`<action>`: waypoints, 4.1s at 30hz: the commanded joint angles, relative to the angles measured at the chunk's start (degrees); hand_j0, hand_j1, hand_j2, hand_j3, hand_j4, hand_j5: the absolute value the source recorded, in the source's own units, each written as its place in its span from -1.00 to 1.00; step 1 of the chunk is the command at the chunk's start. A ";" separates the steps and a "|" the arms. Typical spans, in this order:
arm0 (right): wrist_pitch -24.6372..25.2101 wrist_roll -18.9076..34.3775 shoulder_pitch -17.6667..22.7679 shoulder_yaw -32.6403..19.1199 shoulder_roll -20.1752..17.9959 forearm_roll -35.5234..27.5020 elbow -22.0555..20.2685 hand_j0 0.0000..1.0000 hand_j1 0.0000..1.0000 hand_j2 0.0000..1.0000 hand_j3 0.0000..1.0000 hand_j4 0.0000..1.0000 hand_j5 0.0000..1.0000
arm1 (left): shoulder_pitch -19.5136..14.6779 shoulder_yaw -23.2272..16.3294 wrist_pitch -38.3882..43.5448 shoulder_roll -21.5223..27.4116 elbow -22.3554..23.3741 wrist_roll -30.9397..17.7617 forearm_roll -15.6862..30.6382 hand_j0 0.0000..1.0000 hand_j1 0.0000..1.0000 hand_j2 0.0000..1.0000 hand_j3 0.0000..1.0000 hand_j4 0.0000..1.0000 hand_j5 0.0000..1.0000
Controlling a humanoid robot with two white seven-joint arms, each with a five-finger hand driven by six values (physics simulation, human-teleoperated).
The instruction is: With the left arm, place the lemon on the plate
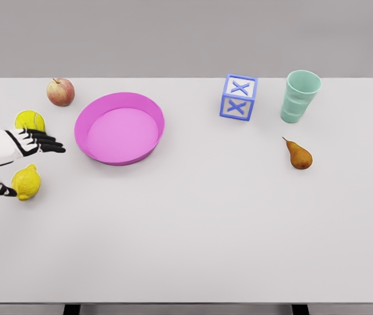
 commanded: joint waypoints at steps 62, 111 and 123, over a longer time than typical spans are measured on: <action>0.00 0.01 0.00 0.01 0.01 0.02 0.04 1.00 1.00 1.00 1.00 1.00 1.00 | -2.81 -1.39 0.12 -12.30 9.58 -0.14 -32.78 0.99 0.99 0.99 0.99 0.99 0.99; 0.00 0.01 0.00 0.01 0.01 0.02 0.03 1.00 1.00 1.00 1.00 1.00 1.00 | -5.27 -0.16 0.12 -14.50 8.88 0.13 -31.73 -0.14 -0.14 -0.14 -0.14 -0.14 -0.14; 0.00 0.01 0.00 0.01 0.01 0.02 0.03 1.00 1.00 1.00 1.00 1.00 1.00 | -10.20 -0.25 0.12 -19.77 9.76 0.13 -31.99 -0.15 -0.15 -0.15 -0.15 -0.15 -0.15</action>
